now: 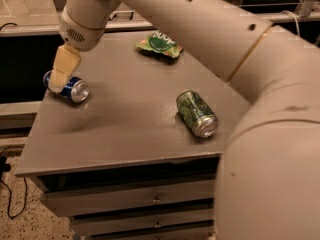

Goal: Place pepsi can upright

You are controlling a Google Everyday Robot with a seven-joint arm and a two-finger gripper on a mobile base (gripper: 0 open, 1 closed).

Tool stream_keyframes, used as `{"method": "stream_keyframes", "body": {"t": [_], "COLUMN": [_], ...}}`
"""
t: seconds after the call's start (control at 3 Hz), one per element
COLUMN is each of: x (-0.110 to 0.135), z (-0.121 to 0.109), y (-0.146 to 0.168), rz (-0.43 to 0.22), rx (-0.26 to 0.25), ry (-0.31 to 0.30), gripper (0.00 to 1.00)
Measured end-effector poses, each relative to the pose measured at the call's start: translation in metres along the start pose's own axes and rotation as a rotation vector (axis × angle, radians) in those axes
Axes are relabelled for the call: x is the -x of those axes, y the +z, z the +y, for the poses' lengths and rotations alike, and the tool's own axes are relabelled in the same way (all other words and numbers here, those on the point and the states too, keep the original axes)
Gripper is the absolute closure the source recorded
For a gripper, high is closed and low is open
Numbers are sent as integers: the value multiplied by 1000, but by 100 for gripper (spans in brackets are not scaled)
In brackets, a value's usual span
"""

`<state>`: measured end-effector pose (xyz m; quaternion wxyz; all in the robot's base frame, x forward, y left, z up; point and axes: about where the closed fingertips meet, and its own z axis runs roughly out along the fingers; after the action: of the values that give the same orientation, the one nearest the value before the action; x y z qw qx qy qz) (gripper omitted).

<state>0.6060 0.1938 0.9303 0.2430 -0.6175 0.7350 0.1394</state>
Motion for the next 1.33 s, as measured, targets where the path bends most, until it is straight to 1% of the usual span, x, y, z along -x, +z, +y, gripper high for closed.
{"method": "stream_keyframes", "body": {"t": [0.33, 0.67, 1.33], "x": [21, 30, 28], "z": [-12, -18, -17], "y": [47, 78, 112], "rz": [92, 175, 325], "rx": [-8, -19, -44], "ry": [40, 48, 52], "gripper": [0, 0, 0]}}
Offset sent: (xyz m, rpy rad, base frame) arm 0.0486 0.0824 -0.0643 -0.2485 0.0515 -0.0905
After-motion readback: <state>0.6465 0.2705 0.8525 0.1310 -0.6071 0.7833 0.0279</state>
